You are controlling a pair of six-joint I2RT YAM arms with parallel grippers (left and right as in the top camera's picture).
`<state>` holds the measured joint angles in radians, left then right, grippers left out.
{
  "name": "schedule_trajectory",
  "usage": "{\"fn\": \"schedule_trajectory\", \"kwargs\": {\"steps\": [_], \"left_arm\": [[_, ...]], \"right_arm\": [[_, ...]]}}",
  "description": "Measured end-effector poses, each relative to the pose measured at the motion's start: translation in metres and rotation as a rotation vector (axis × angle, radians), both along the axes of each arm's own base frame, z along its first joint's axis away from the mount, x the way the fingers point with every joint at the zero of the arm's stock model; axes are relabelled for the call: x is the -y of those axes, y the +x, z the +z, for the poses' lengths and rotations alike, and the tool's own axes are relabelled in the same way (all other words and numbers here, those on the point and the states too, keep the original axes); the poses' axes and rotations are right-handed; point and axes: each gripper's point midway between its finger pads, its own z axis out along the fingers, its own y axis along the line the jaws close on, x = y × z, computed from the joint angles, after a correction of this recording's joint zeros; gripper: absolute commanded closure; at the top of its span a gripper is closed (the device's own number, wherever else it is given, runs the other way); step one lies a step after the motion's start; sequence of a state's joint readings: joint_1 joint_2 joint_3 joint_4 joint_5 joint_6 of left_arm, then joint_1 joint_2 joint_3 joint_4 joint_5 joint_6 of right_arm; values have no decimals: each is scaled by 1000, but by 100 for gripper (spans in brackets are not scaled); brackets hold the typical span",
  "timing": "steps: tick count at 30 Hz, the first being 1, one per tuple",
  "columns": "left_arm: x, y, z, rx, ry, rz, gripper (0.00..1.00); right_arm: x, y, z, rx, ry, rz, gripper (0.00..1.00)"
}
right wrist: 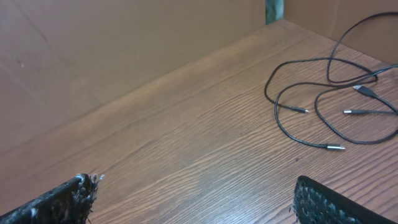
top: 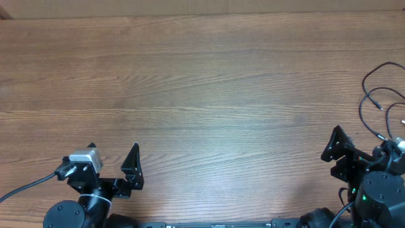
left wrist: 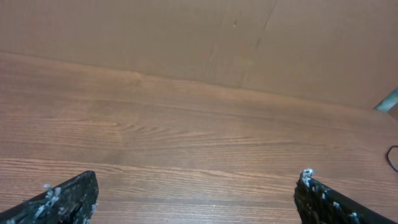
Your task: Untangle cables
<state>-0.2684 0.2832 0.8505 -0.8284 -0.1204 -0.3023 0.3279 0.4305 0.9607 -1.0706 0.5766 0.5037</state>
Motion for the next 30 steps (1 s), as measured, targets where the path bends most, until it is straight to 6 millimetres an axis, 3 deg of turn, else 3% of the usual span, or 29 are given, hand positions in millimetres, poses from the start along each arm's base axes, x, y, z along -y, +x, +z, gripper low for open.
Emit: {"fn": "schedule_trajectory", "kwargs": {"steps": [14, 22, 30], "left_arm": [[8, -1, 3, -42, -313, 34, 0], [13, -2, 3, -57, -366, 21, 0], [-30, 7, 25, 89, -362, 257, 0]], "right_arm": [[1, 0, 0, 6, 10, -12, 0], [1, 0, 0, 6, 10, -13, 0], [1, 0, 0, 6, 11, -14, 0]]}}
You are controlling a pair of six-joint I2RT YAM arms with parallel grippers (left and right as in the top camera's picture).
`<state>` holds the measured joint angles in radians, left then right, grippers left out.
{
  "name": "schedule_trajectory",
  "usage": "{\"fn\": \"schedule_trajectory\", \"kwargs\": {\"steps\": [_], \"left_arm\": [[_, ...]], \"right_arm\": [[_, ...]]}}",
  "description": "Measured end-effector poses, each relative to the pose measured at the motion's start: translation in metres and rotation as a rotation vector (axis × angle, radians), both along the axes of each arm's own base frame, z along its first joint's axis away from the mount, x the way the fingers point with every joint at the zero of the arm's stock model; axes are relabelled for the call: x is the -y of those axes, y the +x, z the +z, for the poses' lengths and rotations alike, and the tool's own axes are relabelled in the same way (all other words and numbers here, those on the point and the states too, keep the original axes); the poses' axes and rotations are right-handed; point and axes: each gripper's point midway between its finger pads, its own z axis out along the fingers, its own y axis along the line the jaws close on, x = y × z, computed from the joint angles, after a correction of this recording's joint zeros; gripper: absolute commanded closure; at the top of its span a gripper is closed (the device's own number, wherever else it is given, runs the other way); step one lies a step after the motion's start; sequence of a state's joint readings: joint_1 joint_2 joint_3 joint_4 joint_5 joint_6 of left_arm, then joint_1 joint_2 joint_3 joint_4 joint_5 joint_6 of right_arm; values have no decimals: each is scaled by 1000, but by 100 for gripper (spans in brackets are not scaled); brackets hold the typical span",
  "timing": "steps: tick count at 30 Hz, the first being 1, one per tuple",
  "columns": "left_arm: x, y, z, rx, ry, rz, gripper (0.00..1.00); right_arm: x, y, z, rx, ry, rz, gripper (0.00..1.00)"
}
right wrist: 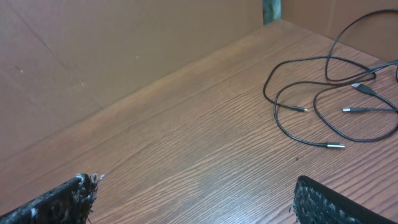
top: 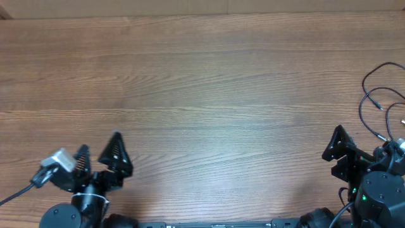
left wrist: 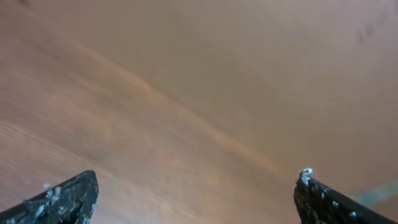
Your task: Untangle cables
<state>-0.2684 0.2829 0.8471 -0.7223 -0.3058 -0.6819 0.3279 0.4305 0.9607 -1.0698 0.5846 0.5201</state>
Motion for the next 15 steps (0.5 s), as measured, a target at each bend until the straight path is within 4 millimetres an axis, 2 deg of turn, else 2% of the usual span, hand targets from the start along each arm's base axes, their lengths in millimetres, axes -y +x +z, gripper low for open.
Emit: {"fn": "schedule_trajectory", "kwargs": {"steps": [5, 8, 12, 15], "left_arm": [[-17, 10, 33, 191, -30, 113, 0], [-22, 14, 52, 363, -57, 148, 0], [-24, 9, 61, 560, -62, 154, 0], [-20, 4, 52, 671, -15, 135, 0]], "right_arm": [[0, 0, 0, -1, 0, 0, 0], [0, 0, 0, 0, 0, 0, 0], [0, 0, 0, 0, 0, 0, 0], [0, 0, 0, 0, 0, 0, 0]]}}
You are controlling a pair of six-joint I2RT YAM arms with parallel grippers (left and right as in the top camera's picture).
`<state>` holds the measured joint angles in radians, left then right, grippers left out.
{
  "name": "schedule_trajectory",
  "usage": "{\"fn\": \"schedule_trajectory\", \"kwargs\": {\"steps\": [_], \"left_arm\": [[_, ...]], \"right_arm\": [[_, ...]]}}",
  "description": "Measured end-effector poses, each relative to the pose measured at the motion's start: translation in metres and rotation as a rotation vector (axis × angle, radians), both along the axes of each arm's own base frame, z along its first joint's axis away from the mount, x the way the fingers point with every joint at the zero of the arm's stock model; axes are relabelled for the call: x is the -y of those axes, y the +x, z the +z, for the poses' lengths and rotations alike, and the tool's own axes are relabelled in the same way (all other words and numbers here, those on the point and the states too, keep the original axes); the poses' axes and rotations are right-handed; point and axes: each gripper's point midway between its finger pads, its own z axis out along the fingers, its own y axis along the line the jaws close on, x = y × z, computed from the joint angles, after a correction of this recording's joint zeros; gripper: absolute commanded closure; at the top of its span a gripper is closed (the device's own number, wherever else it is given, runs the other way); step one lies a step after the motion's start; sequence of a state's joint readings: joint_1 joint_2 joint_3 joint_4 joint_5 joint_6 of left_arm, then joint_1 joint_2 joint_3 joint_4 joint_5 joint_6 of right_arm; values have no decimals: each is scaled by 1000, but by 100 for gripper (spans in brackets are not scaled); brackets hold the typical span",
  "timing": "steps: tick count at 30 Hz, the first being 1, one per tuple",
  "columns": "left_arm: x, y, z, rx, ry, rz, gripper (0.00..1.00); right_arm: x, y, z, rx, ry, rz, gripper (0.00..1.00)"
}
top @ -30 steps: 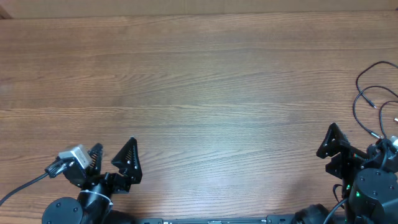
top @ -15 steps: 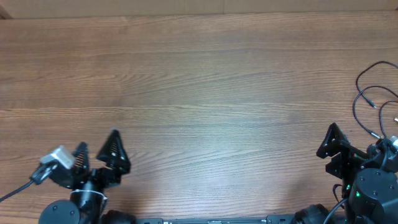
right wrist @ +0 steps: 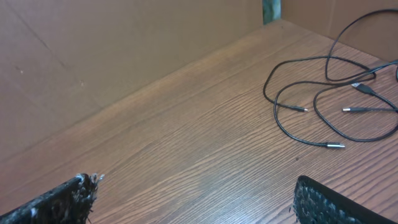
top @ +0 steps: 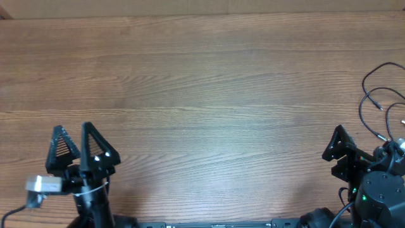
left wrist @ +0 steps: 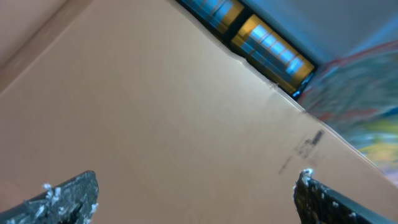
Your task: Untangle cables
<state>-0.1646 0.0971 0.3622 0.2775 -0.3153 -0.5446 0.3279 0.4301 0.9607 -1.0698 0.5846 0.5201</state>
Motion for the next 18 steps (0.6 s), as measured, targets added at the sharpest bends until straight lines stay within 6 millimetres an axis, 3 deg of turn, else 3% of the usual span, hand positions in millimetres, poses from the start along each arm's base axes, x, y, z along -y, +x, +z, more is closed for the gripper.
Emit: {"fn": "schedule_trajectory", "kwargs": {"steps": [8, 18], "left_arm": [[12, 7, -35, -6, 221, 41, 0], [-1, 28, -81, -126, 329, 128, 0]], "right_arm": [[0, 0, 0, 0, 0, 0, 0], [0, 0, 0, 0, 0, 0, 0]]}}
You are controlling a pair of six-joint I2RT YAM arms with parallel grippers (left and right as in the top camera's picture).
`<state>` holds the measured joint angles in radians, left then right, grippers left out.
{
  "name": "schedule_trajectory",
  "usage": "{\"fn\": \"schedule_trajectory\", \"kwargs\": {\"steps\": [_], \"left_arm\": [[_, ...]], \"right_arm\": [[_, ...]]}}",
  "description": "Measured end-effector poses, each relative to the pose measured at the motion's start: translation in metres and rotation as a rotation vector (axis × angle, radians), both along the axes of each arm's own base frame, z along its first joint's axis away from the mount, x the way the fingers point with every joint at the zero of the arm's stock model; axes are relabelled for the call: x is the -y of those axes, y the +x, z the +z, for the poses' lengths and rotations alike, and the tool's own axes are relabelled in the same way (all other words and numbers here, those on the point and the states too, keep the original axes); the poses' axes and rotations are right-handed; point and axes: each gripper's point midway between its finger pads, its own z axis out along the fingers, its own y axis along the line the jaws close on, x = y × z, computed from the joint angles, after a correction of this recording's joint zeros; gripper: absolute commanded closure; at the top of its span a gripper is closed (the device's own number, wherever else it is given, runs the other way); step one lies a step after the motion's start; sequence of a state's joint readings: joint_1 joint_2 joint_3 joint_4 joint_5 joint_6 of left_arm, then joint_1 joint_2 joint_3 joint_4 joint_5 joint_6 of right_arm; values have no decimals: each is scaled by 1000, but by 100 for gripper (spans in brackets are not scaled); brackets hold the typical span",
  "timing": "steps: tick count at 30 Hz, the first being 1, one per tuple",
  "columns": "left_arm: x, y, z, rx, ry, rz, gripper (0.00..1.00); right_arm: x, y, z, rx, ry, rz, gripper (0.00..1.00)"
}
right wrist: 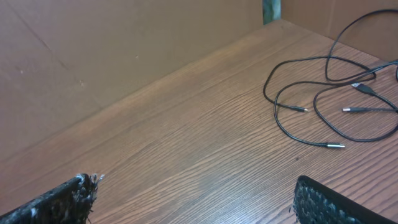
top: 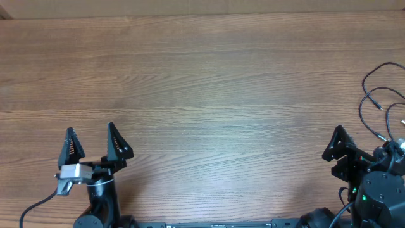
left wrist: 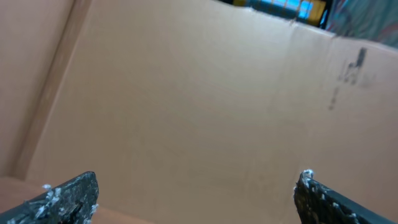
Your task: Untangle cables
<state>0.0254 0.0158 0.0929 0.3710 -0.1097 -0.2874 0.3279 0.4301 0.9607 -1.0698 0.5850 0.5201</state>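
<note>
Thin black cables (right wrist: 329,93) with small metal plugs lie looped over one another on the wooden table at the far right (top: 378,101). My right gripper (right wrist: 193,196) sits open near the table's front right corner (top: 345,152), short of the cables, nothing between its fingers. My left gripper (top: 93,144) stands open at the front left, far from the cables. Its camera faces a cardboard wall, with empty fingers (left wrist: 68,196) at the bottom edge.
A brown cardboard wall (left wrist: 199,99) rises behind the wooden table (top: 202,88). A teal post (right wrist: 271,9) stands at the far corner near the cables.
My left gripper has turned and shifted a little to the right, its fingers pointing away from me; its view shows more of the cardboard wall. The right arm and cables are unchanged.
My left gripper first lay low at the front left, looking over the table. It then swung left and tilted upward until it saw the wall's top, and now faces the wall. The right gripper stayed open and still beside the untouched cables.
</note>
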Motion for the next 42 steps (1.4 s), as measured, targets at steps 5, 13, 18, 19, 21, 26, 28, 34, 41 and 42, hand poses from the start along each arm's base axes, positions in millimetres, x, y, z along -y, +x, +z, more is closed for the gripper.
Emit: {"fn": "schedule_trajectory", "kwargs": {"steps": [5, 13, 18, 19, 21, 26, 28, 34, 41, 42], "left_arm": [[0, 8, -22, -35, 9, -1, 0], [0, 10, -30, -54, 75, 28, 0], [0, 16, -45, -125, 121, 45, 0], [0, 18, -51, -152, 126, 46, 0], [0, 21, -61, -195, 133, 46, 1], [0, 26, -82, -286, 157, 48, 1], [0, 27, -91, -324, 163, 46, 0], [1, 30, -127, -473, 174, 32, 0], [-3, 29, -145, -553, 209, 45, 0], [-3, 29, -146, -555, 218, 45, 0]], "right_arm": [[0, 0, 0, 0, 0, 0, 0], [0, 0, 0, 0, 0, 0, 0], [0, 0, 0, 0, 1, 0, 0], [0, 0, 0, 0, 0, 0, 0], [0, 0, 0, 0, 0, 0, 0], [0, 0, 0, 0, 1, 0, 0], [0, 0, 0, -1, 0, 0, 0], [0, 0, 0, 0, 0, 0, 0], [0, 0, 0, 0, 0, 1, 0], [0, 0, 0, 0, 0, 0, 0]]}}
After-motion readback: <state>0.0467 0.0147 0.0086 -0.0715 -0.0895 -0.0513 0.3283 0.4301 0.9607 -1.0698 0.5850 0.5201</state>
